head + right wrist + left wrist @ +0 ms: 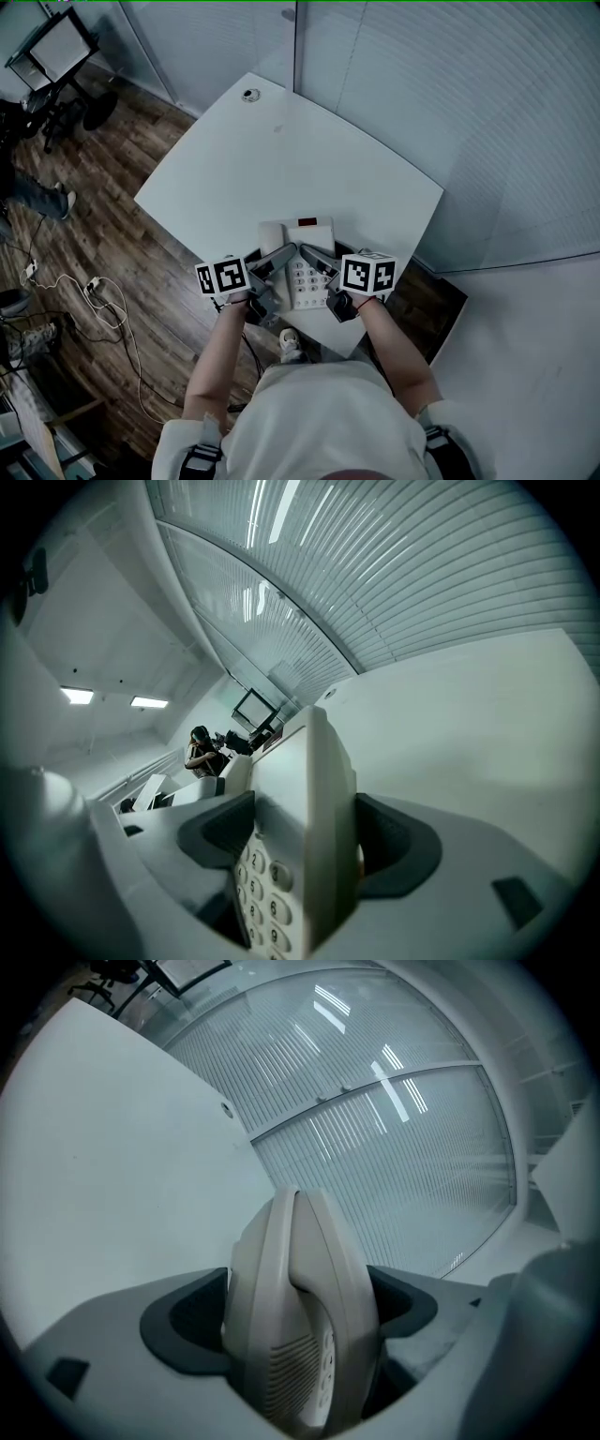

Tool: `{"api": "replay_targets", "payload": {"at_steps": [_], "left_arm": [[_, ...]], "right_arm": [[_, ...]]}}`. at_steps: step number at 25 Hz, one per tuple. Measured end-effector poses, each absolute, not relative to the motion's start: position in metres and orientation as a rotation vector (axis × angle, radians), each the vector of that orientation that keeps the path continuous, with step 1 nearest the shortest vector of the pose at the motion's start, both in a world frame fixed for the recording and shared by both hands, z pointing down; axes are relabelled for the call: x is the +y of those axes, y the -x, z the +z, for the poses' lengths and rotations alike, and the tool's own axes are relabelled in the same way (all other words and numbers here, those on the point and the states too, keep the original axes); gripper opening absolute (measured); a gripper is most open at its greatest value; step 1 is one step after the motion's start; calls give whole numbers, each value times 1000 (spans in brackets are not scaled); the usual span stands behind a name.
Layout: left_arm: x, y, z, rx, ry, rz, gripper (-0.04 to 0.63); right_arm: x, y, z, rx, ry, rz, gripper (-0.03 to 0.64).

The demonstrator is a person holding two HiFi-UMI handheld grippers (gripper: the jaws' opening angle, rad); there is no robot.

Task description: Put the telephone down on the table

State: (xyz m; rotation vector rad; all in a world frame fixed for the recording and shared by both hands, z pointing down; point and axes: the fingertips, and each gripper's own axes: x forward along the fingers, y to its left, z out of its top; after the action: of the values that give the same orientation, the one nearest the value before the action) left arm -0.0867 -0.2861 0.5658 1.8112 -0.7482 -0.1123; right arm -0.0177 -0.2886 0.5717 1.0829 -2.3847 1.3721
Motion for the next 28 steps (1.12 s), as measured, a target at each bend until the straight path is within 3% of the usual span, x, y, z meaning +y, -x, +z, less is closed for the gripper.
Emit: {"api": "replay_targets", "payload": {"at_steps": [28], "left_arm": [[-363, 70, 644, -825, -1750, -1, 425]], "right_arm": [[-364, 3, 652, -2313, -1064, 1459, 341]]}}
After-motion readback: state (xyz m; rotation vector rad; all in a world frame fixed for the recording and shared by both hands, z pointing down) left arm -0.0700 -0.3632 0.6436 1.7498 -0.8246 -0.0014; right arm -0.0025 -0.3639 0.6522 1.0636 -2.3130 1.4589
